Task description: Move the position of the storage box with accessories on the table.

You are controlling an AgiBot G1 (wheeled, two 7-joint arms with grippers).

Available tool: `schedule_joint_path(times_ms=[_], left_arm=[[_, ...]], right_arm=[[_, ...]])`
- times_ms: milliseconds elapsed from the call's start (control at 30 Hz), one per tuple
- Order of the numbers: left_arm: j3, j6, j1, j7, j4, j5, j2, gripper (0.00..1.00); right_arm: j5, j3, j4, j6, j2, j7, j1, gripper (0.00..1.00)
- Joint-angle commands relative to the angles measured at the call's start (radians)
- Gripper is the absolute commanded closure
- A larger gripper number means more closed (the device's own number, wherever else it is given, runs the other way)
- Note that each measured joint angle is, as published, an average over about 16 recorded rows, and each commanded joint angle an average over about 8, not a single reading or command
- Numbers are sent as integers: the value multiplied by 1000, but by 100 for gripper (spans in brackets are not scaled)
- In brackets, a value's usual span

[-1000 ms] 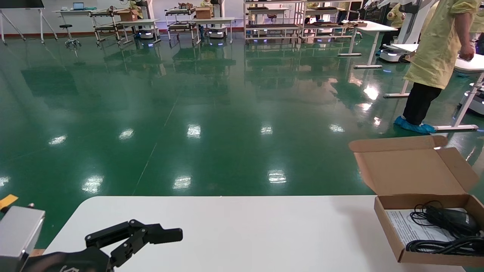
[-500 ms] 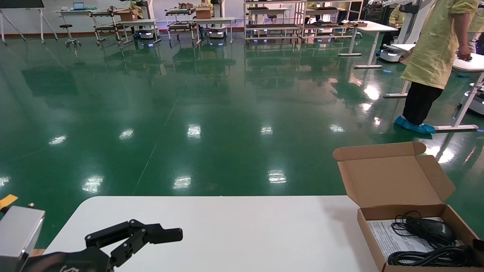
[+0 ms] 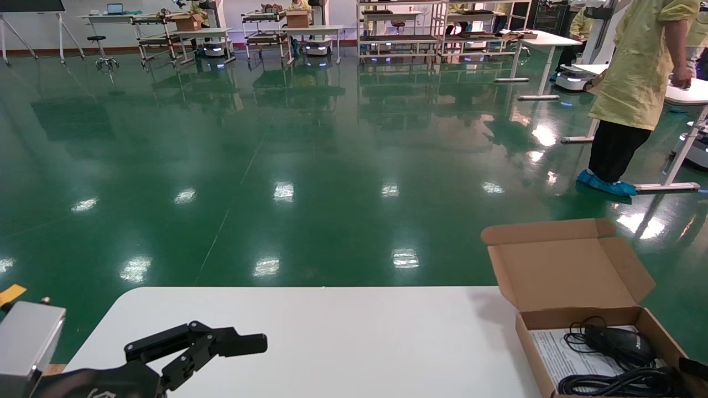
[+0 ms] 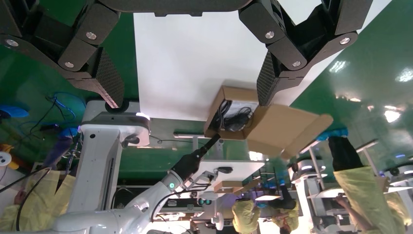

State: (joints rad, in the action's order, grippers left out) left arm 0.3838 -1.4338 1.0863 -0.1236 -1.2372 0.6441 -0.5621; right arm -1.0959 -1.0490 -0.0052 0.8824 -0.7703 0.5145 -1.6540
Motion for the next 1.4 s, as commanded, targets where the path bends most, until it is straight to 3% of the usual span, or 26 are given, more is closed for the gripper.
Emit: schedule_joint_path(times_ms=[33,200,300,500,567,1067,1400], left_arm=[[0,0,0,0,0,0,0,0],[0,0,0,0,0,0,0,0],[0,0,0,0,0,0,0,0],[0,0,0,0,0,0,0,0],[0,0,0,0,0,0,0,0],[0,0,0,0,0,0,0,0],[0,0,0,0,0,0,0,0]], right_arm=[[3,2,1,-7,-4,-2,9,100],[7,5,3,-27,-16,-9,23,97],[9,6,4,-38,-21,-14,28,87],[11,8,5,-61,-27,-22,37,17],[12,9,5,-67,-29,-24,39,1],[21,15,10,-88,-31,-42,36,0],[35,25,23,-45,-12,-42,-10,0]])
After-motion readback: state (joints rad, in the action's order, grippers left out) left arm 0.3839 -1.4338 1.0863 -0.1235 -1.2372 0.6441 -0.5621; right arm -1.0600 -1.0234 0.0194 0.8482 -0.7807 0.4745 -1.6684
